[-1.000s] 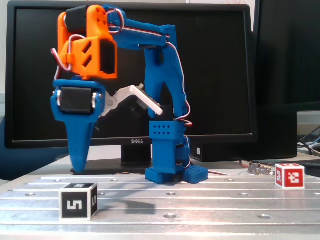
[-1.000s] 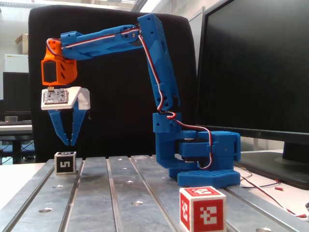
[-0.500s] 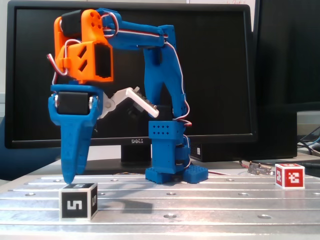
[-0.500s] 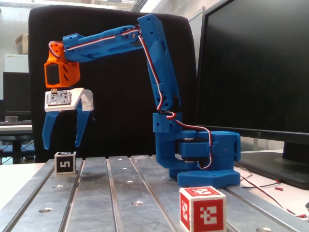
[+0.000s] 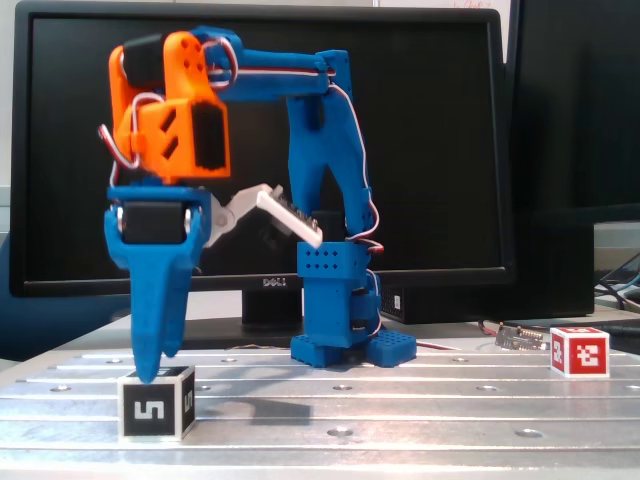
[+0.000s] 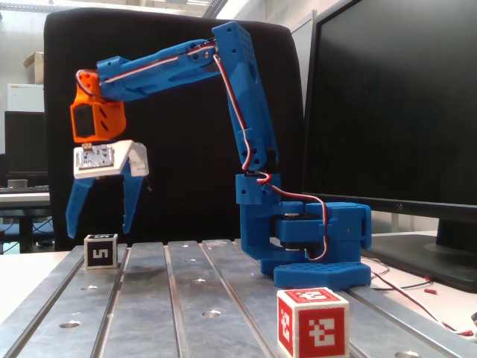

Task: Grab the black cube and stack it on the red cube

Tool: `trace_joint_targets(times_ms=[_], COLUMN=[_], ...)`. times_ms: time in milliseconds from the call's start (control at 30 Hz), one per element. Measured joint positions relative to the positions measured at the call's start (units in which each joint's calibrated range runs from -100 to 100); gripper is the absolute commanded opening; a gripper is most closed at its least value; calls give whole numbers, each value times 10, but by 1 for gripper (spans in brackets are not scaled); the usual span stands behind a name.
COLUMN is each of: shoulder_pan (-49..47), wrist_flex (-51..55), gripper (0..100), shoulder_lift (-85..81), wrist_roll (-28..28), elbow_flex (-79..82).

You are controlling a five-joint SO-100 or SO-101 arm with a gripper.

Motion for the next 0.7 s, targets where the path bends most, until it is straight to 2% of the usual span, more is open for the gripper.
trace_joint_targets(times_ms=[700], shoulder_pan=[0], wrist_flex=[-133], gripper=[30], shoulder_lift=[0], wrist_roll=[0], elbow_flex=[112])
